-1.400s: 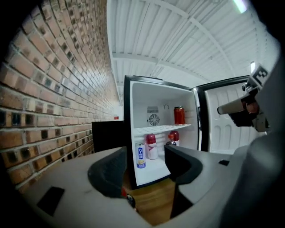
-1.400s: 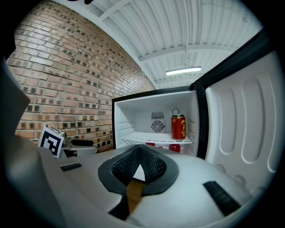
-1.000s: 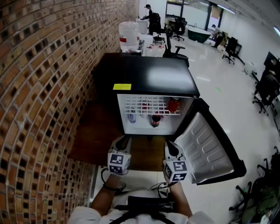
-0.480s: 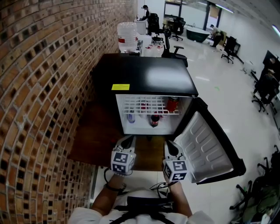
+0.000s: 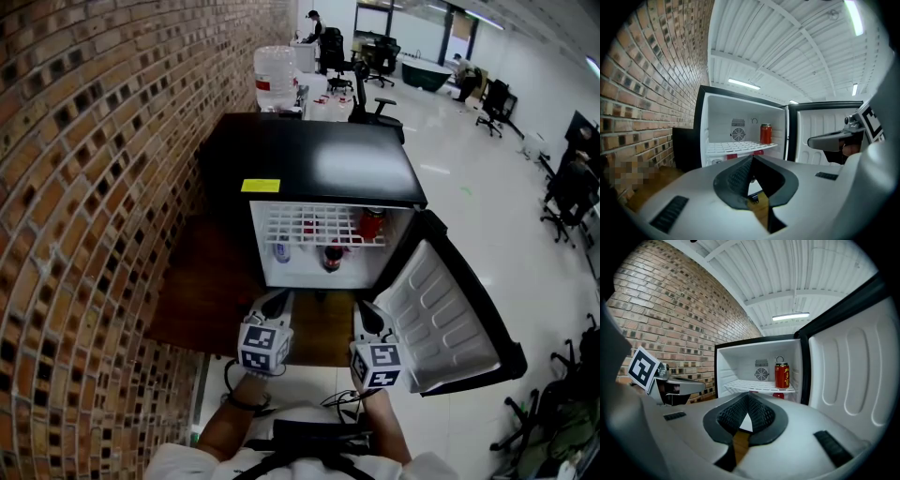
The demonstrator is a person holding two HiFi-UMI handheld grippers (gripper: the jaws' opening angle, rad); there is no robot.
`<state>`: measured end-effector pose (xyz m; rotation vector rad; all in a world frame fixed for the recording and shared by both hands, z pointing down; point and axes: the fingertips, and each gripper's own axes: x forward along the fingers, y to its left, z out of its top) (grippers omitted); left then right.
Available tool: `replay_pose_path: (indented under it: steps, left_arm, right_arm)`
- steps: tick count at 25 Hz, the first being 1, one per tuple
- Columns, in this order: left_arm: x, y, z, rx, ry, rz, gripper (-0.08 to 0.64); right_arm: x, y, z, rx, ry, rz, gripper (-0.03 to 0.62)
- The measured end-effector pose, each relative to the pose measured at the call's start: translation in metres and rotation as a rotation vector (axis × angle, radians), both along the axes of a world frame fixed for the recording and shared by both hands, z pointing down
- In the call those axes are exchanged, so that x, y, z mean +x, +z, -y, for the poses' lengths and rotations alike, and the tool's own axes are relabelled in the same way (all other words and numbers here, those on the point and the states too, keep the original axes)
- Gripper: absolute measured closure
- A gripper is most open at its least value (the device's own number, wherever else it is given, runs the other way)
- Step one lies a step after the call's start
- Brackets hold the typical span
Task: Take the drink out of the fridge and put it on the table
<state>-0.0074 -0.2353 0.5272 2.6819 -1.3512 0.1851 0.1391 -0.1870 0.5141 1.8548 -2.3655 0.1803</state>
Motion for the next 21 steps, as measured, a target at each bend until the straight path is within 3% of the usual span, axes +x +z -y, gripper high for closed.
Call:
replay_pose_path:
  steps: [21]
  left_arm:
    - [-0.0060, -0.0032, 0.0032, 0.009, -0.004, -0.016, 0.558]
  right_arm:
    - [-0.0081, -0.0014, 0.0024, -0.010, -0.019, -0.010, 0.581]
